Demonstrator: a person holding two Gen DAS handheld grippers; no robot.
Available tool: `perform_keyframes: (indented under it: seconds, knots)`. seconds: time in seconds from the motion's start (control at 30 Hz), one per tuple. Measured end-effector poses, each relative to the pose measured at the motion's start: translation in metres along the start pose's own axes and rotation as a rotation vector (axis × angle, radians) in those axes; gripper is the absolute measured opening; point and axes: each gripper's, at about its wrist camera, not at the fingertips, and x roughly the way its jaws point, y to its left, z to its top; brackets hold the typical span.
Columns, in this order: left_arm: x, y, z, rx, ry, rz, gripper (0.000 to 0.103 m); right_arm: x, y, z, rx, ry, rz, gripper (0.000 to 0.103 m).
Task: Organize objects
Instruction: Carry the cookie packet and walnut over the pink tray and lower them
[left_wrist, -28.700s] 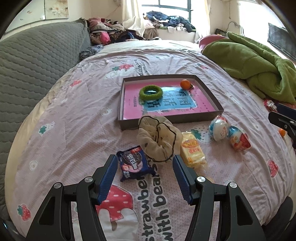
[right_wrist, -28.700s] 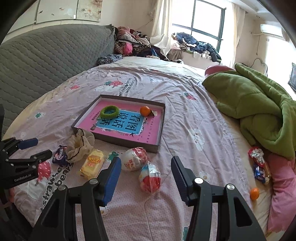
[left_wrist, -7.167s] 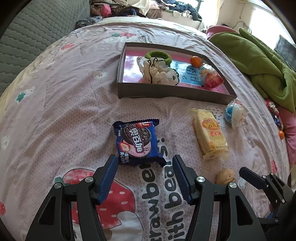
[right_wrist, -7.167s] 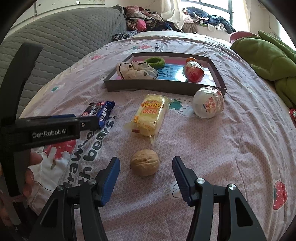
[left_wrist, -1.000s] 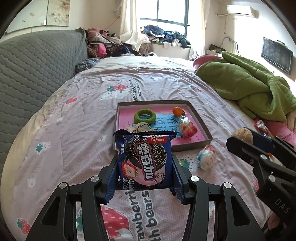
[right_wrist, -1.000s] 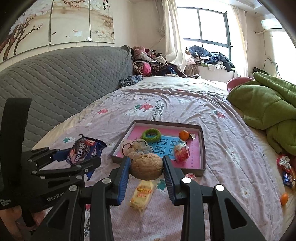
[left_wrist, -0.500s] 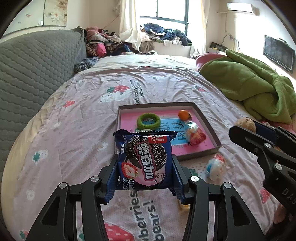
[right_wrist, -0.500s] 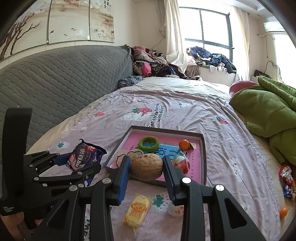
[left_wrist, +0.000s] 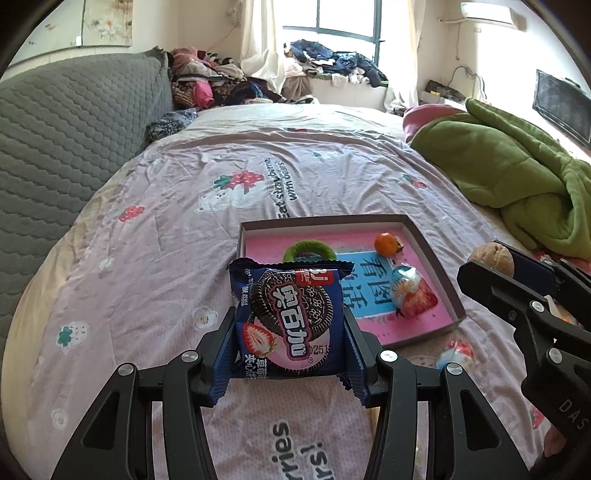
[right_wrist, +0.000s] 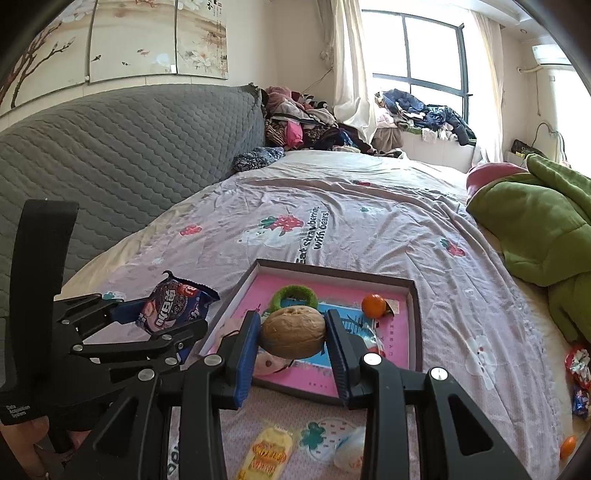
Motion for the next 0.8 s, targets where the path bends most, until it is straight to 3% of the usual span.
perform_keyframes:
  seconds: [0.8]
  knots:
    - [0.048,0.013,0.015,-0.011,0.031,-0.010,0.053,0.053,-0.009,0.000,0.005,0.046,-0.002,0.036]
